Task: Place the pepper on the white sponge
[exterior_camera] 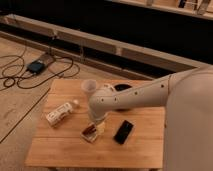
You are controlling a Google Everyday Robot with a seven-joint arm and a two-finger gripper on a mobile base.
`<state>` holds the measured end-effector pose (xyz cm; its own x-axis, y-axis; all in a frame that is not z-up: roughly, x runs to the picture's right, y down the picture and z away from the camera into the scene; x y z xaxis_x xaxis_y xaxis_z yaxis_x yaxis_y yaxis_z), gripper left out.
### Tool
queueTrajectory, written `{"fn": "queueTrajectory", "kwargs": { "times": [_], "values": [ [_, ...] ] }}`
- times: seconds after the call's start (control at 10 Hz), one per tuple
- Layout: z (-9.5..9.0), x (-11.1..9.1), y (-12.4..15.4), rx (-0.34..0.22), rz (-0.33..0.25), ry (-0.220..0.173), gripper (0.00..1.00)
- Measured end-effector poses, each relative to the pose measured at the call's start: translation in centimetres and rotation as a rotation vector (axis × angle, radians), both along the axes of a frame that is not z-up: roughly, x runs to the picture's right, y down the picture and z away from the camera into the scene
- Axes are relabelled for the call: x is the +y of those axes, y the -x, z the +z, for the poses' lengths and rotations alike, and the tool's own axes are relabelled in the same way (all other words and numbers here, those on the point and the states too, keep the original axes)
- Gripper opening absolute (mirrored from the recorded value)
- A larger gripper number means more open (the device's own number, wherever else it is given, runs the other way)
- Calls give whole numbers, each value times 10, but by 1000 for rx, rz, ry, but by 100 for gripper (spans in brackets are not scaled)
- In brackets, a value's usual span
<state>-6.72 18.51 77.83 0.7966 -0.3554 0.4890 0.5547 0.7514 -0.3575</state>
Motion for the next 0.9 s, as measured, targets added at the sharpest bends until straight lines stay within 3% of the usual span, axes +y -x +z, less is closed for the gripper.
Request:
{"fn": "queueTrajectory", "kwargs": {
  "times": [0.3,0.9],
  "values": [
    [-26,-27,3,-18,8,-78,80],
    [-30,-30,4,-22,7,-86,80]
  ]
}}
